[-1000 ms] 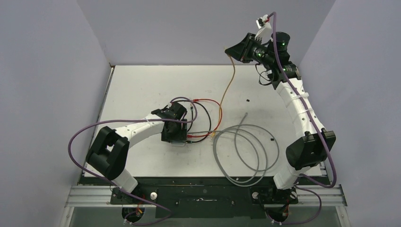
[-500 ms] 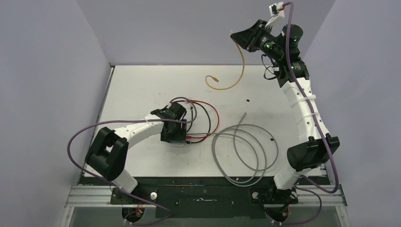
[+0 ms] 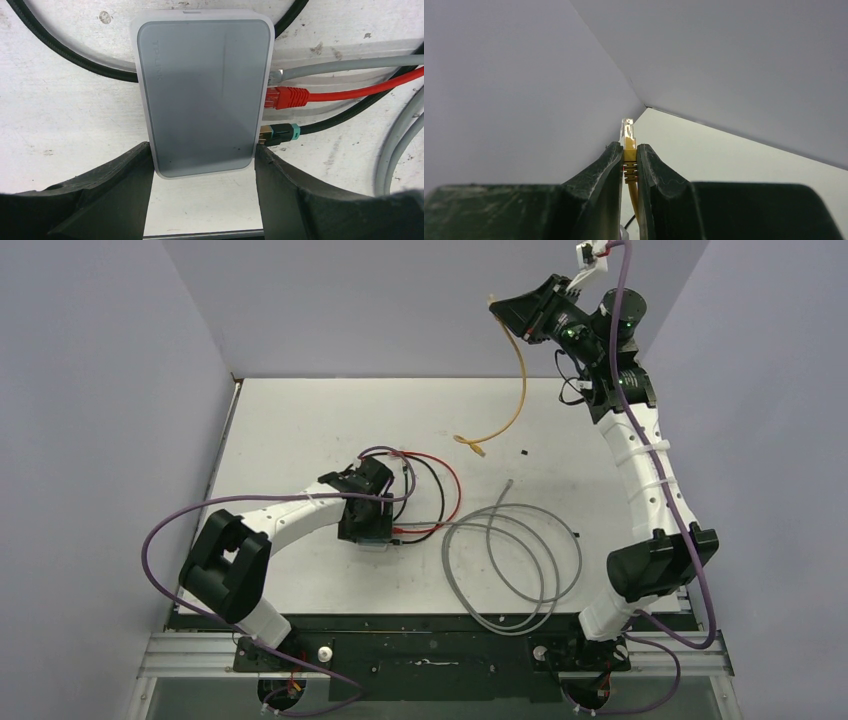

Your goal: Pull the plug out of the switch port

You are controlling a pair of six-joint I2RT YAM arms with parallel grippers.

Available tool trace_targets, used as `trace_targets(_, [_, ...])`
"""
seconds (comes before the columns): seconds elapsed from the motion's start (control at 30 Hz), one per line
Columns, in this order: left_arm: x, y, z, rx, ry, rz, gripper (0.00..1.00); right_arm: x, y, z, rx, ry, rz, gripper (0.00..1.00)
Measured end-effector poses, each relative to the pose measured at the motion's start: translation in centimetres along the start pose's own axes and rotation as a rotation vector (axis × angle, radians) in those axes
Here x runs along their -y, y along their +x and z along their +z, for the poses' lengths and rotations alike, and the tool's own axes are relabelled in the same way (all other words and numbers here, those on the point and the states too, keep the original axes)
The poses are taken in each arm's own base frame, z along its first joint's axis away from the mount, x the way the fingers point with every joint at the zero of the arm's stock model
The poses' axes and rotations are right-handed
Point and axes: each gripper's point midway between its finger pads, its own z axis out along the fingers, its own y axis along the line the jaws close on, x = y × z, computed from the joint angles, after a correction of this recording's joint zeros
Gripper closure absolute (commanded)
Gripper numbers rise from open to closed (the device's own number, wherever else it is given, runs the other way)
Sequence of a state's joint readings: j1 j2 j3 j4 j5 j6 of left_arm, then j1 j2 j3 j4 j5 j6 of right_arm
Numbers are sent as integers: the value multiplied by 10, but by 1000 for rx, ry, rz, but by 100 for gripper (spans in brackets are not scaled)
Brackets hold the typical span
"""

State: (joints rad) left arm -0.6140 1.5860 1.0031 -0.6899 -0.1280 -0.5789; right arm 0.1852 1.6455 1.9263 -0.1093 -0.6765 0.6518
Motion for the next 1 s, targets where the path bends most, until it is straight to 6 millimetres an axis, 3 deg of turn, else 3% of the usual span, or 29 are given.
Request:
trace_targets(0.2, [-4,3,0,-2,-10,1,100,31,18,2,-40,62,29,95])
trace_targets(0.43, [-7,7,0,-4,-17,0,100,97,47,6,-110,190,74,95])
trace_targets(0.6, [-8,7,0,-2,-19,0,100,139,56,3,-130,281,92,95])
trace_targets(0.77, [-8,7,0,-2,-20,0,100,171,59,17,-135,306,96,95])
trace_targets(1.0, [-9,7,0,1,-26,0,100,208,103,32,-213,315,162,95])
